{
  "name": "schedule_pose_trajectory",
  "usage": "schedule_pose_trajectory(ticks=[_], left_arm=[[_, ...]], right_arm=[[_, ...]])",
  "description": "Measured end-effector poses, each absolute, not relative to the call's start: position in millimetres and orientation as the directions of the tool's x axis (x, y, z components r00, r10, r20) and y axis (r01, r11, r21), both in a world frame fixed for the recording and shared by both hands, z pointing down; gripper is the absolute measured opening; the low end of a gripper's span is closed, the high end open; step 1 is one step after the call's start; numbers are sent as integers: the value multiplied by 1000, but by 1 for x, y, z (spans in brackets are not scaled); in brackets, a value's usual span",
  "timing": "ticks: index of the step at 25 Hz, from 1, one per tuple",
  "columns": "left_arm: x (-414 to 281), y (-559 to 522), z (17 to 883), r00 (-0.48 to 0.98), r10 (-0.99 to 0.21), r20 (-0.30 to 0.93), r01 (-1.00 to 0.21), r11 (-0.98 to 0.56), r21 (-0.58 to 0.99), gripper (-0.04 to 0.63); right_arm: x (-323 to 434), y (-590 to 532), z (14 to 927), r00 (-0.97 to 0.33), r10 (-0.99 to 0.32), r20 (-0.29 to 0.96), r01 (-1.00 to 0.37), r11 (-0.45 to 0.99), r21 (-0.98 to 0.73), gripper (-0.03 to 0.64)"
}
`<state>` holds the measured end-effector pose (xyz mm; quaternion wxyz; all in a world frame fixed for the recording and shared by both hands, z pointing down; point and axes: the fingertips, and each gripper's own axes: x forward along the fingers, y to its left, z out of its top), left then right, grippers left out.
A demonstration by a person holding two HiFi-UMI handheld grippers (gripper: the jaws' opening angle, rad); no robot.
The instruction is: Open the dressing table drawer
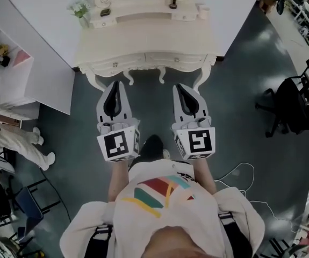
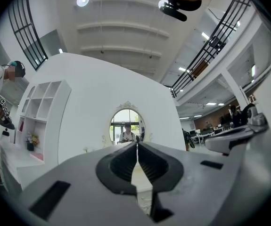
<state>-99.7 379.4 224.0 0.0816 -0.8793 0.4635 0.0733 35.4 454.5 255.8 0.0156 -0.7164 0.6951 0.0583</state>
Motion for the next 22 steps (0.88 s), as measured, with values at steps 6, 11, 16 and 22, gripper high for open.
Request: schedule_pose_trajectory(ticks=[6,11,16,22], left_arm=[[-77,358,215,568,-788,-238,-820,-567,-81,9],[-49,327,205,593,-750,-293,-799,-594,-95,9],[-36,277,200,591,-741,-318,-798,-594,-100,9],[-23,211,222,587,-760,-277,-804,-589,-87,9]], right_arm=[[57,444,238,39,-986,-160,-998,-46,42,0],[80,421,219,54,-972,-230,-997,-64,34,0],[94,375,219,47,-975,-219,-995,-66,79,0],[106,313,241,35,-985,-168,-997,-46,64,0]])
